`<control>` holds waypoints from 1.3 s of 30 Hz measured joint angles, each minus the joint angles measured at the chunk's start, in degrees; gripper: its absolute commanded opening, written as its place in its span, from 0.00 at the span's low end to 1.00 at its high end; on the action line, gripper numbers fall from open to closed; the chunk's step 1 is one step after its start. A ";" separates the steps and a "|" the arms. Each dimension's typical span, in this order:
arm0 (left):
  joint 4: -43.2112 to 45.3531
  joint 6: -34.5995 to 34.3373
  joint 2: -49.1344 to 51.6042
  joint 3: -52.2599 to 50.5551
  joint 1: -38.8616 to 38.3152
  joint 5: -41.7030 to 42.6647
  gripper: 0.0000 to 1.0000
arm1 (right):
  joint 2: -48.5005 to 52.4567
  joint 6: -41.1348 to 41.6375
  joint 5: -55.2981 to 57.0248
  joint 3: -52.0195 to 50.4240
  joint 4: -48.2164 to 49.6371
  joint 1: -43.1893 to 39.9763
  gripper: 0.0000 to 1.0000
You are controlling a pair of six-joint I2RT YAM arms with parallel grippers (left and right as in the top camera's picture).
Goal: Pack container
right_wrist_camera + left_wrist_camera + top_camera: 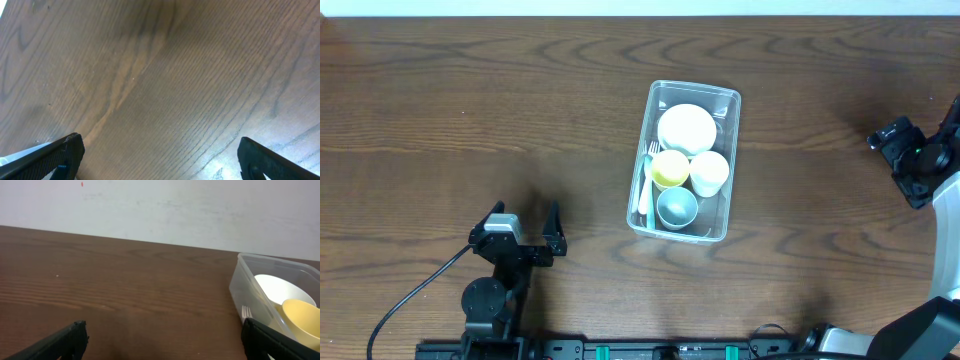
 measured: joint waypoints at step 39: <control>0.09 0.02 0.04 -0.02 0.00 0.00 0.98 | -54.34 -0.94 22.73 -44.22 36.63 31.50 0.99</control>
